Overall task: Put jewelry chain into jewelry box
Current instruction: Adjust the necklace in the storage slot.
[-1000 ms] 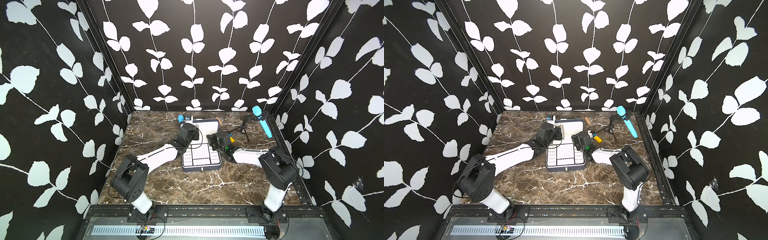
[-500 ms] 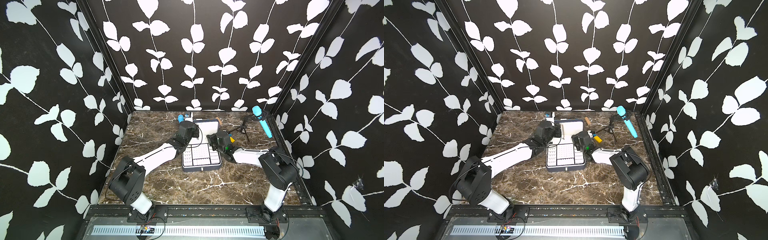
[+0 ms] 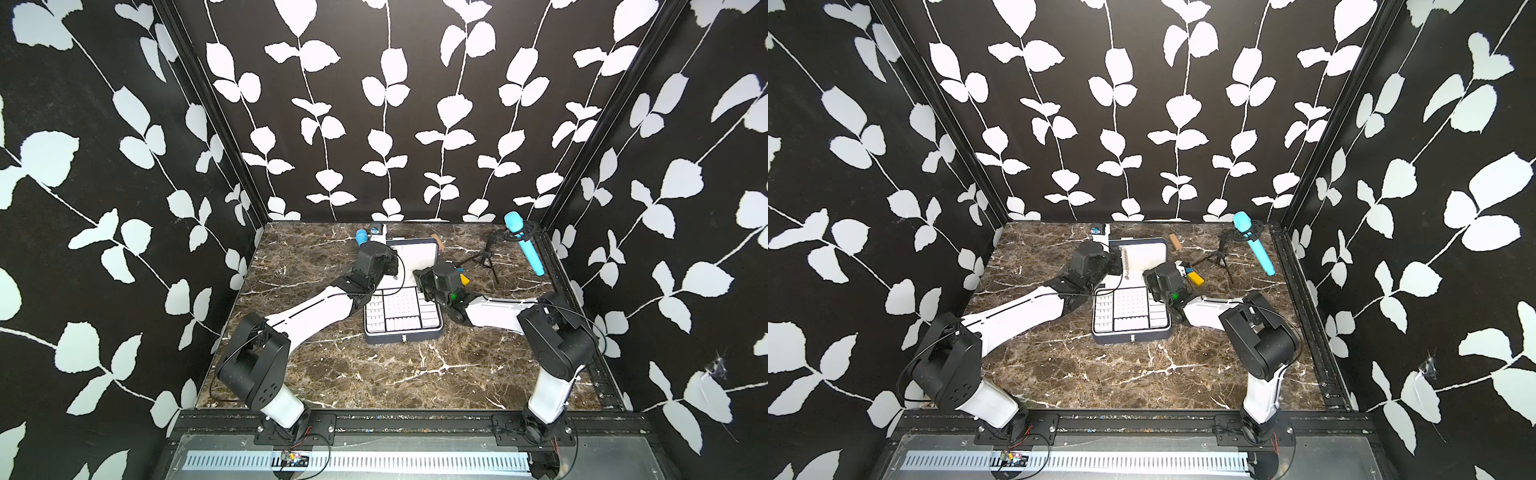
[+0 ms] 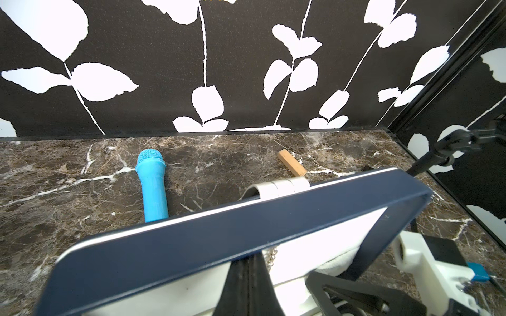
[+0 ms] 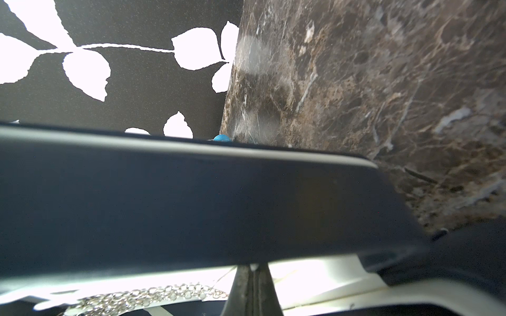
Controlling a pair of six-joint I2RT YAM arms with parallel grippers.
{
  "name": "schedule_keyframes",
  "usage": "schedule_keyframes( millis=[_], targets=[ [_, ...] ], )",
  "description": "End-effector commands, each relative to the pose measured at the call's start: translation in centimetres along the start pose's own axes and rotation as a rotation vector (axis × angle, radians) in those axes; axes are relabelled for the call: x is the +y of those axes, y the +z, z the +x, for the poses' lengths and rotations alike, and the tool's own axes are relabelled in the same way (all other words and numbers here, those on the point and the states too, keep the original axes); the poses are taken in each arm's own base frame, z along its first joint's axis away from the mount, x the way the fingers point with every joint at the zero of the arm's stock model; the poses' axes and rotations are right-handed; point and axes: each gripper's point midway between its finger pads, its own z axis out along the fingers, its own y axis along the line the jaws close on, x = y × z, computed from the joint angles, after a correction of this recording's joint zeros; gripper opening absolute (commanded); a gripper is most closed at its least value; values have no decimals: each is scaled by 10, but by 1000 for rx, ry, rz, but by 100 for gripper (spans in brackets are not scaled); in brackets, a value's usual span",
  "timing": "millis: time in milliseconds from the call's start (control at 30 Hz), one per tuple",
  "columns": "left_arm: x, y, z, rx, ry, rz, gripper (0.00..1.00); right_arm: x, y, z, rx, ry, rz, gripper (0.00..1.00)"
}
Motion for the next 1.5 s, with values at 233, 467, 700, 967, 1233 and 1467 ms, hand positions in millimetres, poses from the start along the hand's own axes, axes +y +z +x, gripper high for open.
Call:
schedule_keyframes(
  millis=[233,467,700,967,1233,1467],
  targets=[
    [-6,-20,-58,-144,-4,25,0,2,-7,7,27,-20,-6,0],
    [-7,-22,-63,-163,10,33,0,3,-7,7,26,-22,-9,0],
    [-12,-12,-32,-161,45,95,0,2,-7,9,32,-21,-6,0],
    [-14,-8,6,-167,86,152,0,2,-7,8,31,-20,-7,0],
    [-4,-7,16,-151,102,110,0,3,-8,9,33,-19,-9,0],
    [5,-3,40,-74,92,69,0,3,-9,9,31,-17,-11,0]
  ],
)
